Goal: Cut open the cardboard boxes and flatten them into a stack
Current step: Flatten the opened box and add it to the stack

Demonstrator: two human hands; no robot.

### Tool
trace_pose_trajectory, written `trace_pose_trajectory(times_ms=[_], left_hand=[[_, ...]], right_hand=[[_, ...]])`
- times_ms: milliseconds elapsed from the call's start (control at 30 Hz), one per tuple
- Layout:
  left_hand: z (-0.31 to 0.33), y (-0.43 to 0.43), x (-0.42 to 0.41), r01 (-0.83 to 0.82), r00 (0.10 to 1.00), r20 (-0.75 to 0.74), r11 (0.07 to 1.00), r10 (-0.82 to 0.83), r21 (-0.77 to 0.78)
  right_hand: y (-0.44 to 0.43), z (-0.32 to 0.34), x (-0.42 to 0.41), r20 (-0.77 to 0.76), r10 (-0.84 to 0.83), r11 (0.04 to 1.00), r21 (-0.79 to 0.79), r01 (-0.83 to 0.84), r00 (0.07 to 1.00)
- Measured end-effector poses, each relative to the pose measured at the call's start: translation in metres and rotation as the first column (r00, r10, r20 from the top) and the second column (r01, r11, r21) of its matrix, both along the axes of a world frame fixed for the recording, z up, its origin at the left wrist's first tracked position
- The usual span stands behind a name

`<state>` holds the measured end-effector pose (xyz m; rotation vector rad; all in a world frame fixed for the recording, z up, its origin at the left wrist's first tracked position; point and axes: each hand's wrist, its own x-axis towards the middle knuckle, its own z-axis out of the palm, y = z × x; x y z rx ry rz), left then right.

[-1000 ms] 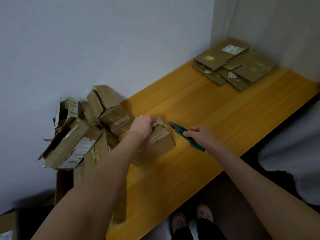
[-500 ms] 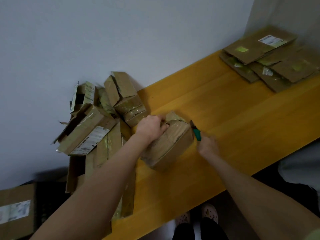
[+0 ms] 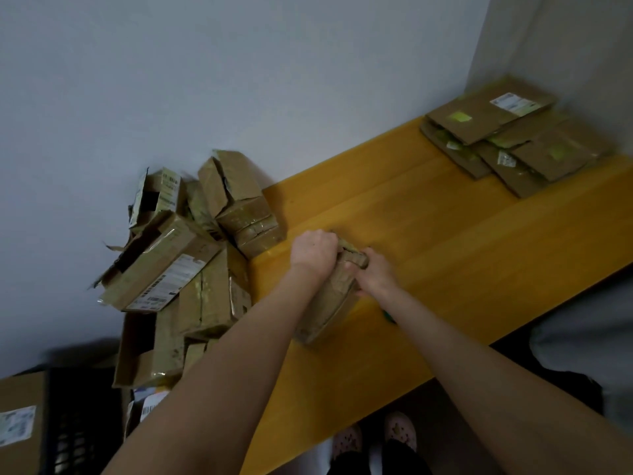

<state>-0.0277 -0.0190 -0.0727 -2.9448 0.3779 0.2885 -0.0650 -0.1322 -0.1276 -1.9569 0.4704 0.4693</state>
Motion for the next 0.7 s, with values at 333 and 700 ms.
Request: trace_pose_trajectory(times_ms=[333, 700], left_hand=[[0.012, 0.034, 0.014, -0.338, 0.93, -0.29, 0.839, 0.228, -0.425], [0.025, 0.057, -0.02, -0.675, 0.728, -0.573, 0.246, 0.376, -0.696]], right_hand=[[-0.01, 0.001, -0.003, -0.04, -0.043, 0.985, 0.165, 0.049, 0.998], [-0.005, 0.016, 0.002, 0.081, 0.077, 0.979, -0.194, -0.061, 0.994]])
